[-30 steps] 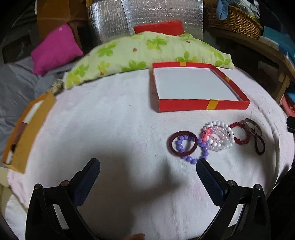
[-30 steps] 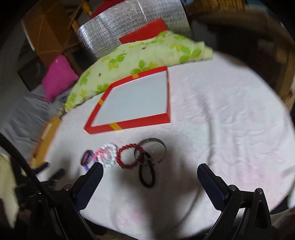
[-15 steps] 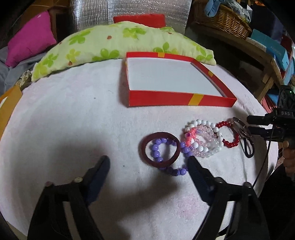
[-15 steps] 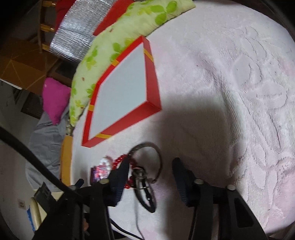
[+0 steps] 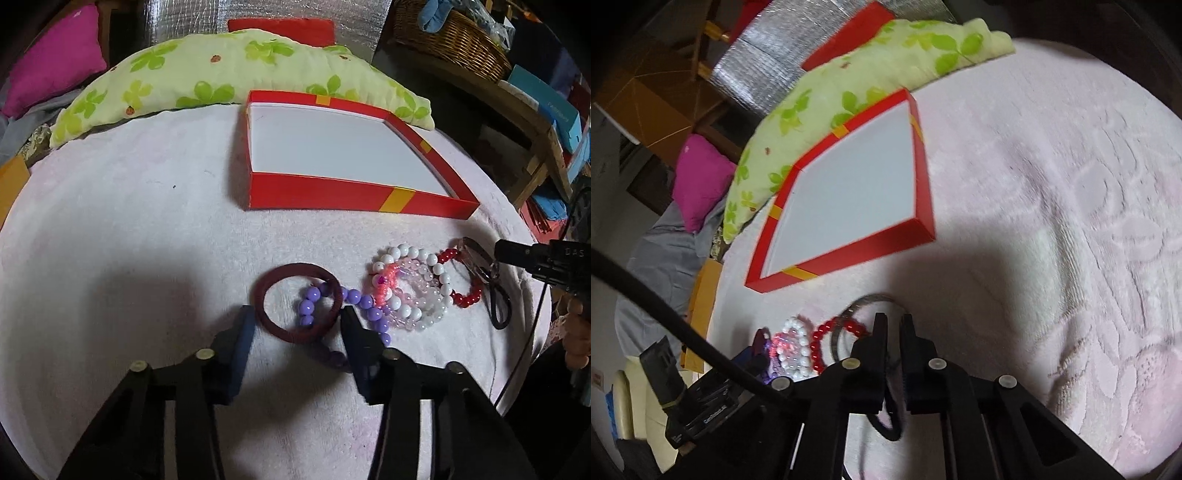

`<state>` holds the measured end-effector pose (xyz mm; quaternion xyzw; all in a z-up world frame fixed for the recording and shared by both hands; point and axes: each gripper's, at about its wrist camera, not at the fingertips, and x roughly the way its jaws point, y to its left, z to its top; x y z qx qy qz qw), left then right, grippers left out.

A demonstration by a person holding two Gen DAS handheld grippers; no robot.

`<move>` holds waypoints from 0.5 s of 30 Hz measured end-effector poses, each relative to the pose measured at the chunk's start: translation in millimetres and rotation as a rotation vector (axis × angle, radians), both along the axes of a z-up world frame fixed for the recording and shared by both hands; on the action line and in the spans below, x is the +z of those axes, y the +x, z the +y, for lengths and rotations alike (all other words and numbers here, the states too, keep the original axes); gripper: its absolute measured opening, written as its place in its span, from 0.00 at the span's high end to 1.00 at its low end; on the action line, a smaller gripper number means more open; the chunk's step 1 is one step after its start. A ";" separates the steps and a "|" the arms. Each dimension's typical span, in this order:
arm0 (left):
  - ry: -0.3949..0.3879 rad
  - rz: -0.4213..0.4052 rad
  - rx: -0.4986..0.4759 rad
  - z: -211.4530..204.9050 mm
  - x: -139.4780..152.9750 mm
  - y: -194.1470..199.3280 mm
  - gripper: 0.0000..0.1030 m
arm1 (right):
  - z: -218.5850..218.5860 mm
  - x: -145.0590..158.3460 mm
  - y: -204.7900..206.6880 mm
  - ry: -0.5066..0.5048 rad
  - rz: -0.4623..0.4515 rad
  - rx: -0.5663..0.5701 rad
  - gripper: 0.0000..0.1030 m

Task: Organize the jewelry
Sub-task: 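Grasp the maroon bangle with the left tool while the right tool grasps the silver bangle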

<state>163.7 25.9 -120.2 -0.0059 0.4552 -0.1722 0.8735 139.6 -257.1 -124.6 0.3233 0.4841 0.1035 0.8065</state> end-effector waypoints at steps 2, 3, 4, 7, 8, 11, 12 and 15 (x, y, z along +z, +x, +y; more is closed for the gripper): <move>-0.014 0.001 -0.003 1.1 0.7 0.7 0.61 | 1.0 2.3 -0.6 0.000 -0.013 0.002 0.93; -0.020 0.002 -0.005 1.5 0.7 1.0 0.63 | 1.6 3.0 -0.1 0.006 -0.017 0.005 0.93; -0.021 0.002 -0.005 2.3 0.9 1.2 0.65 | 2.5 2.7 0.0 0.009 -0.015 0.007 0.93; -0.023 -0.003 0.005 4.8 1.4 1.4 0.69 | -3.8 1.7 -0.2 0.012 0.013 -0.024 0.89; -0.027 -0.004 0.009 5.8 1.8 2.1 0.69 | -6.7 3.8 -0.8 0.011 0.007 -0.036 0.89; -0.031 -0.014 0.027 10.3 4.1 3.0 0.70 | -8.7 9.6 -2.1 -0.001 -0.010 -0.047 0.58; -0.036 -0.019 0.033 11.5 5.6 3.2 0.70 | -7.1 11.3 -2.9 -0.008 -0.015 -0.054 0.46; -0.038 -0.031 0.036 13.0 7.6 2.9 0.70 | 4.7 14.2 -0.4 -0.039 -0.024 -0.025 0.31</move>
